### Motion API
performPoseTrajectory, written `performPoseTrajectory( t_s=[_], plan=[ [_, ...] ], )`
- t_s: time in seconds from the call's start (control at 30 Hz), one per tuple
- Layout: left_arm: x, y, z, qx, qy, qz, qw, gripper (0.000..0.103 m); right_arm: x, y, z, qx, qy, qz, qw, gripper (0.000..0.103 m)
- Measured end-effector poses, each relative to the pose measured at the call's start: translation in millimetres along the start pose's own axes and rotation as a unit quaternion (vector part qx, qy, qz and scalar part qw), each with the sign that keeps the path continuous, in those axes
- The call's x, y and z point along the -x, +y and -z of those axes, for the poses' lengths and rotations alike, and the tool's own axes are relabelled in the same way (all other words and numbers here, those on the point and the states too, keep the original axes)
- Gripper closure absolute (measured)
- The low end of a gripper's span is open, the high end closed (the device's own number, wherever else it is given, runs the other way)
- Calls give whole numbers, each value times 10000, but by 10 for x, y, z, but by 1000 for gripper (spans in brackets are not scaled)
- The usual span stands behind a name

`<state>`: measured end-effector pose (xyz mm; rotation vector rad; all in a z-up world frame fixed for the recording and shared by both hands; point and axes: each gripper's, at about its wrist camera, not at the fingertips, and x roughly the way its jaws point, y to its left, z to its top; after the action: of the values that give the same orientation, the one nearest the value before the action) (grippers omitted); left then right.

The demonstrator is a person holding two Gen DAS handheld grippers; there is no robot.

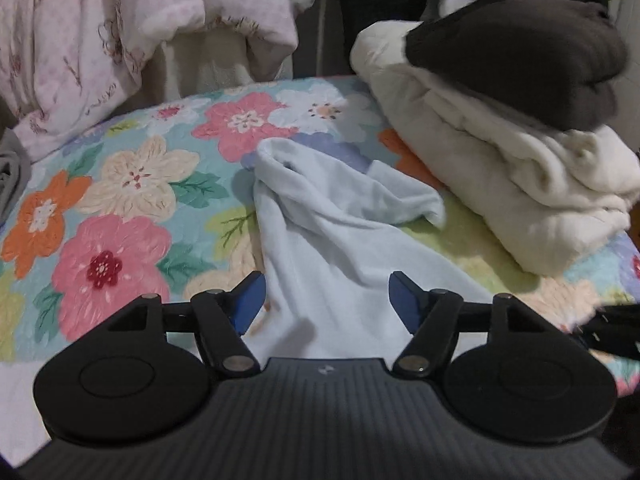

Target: Fold clothes

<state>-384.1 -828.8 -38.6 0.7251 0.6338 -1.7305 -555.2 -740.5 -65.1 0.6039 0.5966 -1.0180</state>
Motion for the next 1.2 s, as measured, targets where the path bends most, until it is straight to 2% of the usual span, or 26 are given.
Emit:
performPoseTrajectory(
  t_s=[0.07, 0.1, 0.17, 0.27, 0.43, 0.53, 0.6, 0.63, 0.67, 0.7, 0.73, 0.77, 0.8, 0.83, 0.93, 1.03, 1.07, 1.13, 1.2],
  plan=[
    [-84, 111, -127, 125, -117, 41, 9998, 33, -24, -7, 0, 76, 69, -39, 9999, 48],
    [-126, 167, -190, 187, -176, 61, 9997, 26, -36, -23, 16, 75, 100, -56, 9999, 48],
    [-234, 278, -301, 385, -282, 56, 9988, 22, -67, -86, 51, 5, 150, -119, 9998, 48],
    [-500, 394, -399, 784, -304, 66, 9964, 22, -115, -253, 74, -330, 247, -210, 9989, 48],
    [-914, 400, -516, 959, -256, 34, 9951, 22, -149, -482, 97, -719, 189, -299, 9968, 48],
    [-1134, 399, -565, 961, -212, -129, 9951, 22, -164, -567, 111, -829, 107, -361, 9958, 48],
    [-1264, 442, -568, 1091, -146, -334, 9934, 22, -165, -595, 113, -818, 52, -411, 9958, 48],
    [-1302, 471, -557, 1181, -152, -320, 9924, 23, -168, -606, 113, -800, 44, -410, 9959, 48],
    [-1323, 503, -533, 1293, -194, -262, 9911, 29, -171, -618, 112, -783, 36, -409, 9961, 48],
    [-1330, 533, -494, 1423, -246, -130, 9894, 47, -173, -634, 113, -798, 31, -420, 9959, 48],
    [-1330, 549, -461, 1504, -259, 58, 9883, 59, -175, -660, 114, -868, 32, -452, 9952, 48],
    [-1286, 530, -426, 1463, -344, 114, 9886, 82, -181, -687, 114, -937, 32, -486, 9944, 48],
    [-1242, 510, -391, 1421, -428, 170, 9888, 90, -192, -714, 114, -999, 28, -512, 9937, 48],
    [-1198, 490, -356, 1379, -513, 225, 9889, 90, -197, -732, 115, -1043, 30, -511, 9932, 48],
    [-833, 315, -238, 732, -1077, 229, 9912, 90, -200, -758, 117, -1113, 53, -427, 9929, 48],
    [-429, 47, -86, -231, -1233, -130, 9920, 90, -163, -751, 139, -1068, 128, -267, 9938, 44],
    [-309, -12, -16, -369, -1309, -134, 9906, 90, -146, -743, 155, -1017, 190, -198, 9944, 44],
    [-88, -69, 123, -316, -1362, 85, 9901, 90, -93, -760, 161, -1054, 208, -111, 9942, 44],
    [150, -175, 302, -413, -1446, 137, 9885, 90, -33, -785, 158, -1145, 185, -57, 9932, 44]
  ],
)
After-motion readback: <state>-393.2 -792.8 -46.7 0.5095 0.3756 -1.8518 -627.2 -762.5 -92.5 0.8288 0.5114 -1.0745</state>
